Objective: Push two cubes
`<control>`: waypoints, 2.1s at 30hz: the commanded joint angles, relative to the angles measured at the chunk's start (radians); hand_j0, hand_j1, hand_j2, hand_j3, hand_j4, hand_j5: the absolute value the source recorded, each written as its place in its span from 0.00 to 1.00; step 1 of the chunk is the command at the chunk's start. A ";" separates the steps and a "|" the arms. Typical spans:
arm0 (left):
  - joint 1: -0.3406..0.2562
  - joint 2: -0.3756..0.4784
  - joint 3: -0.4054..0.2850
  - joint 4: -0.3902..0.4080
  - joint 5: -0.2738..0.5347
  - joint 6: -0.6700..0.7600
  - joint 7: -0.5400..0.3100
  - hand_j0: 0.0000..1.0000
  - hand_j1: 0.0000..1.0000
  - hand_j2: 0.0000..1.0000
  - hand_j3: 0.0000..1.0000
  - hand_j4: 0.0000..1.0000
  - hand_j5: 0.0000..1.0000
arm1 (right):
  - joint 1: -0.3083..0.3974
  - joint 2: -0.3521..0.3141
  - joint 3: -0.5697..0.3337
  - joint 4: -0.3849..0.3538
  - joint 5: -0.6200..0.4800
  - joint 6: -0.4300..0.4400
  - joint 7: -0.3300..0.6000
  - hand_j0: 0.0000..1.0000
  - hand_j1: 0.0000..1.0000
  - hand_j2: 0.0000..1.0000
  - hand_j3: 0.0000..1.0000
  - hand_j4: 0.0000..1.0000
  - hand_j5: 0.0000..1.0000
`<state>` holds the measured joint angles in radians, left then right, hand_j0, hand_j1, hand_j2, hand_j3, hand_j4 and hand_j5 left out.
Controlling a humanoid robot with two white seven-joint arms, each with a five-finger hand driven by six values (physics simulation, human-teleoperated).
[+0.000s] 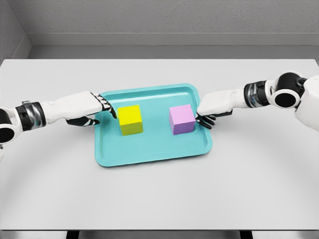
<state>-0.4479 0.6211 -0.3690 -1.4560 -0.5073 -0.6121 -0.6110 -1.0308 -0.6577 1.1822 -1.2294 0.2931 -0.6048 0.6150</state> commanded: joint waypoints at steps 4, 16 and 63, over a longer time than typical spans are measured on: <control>-0.003 0.005 0.005 0.014 0.003 0.001 0.000 0.66 0.66 0.66 0.66 0.66 0.66 | 0.000 0.004 0.013 -0.010 0.011 -0.006 -0.004 0.13 0.13 0.13 0.13 0.13 0.13; -0.021 -0.078 -0.004 0.019 0.001 0.001 0.000 0.64 0.64 0.64 0.64 0.64 0.64 | -0.009 0.035 0.019 -0.019 0.011 -0.006 -0.004 0.13 0.13 0.13 0.13 0.13 0.13; -0.023 -0.156 0.018 0.172 0.003 0.001 0.000 0.63 0.63 0.63 0.63 0.63 0.63 | -0.023 0.156 0.016 0.203 0.018 -0.006 -0.004 0.13 0.13 0.13 0.13 0.13 0.13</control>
<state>-0.4771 0.4651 -0.3519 -1.2850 -0.5108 -0.6136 -0.6113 -1.0538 -0.5043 1.1993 -1.0450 0.2664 -0.6114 0.6205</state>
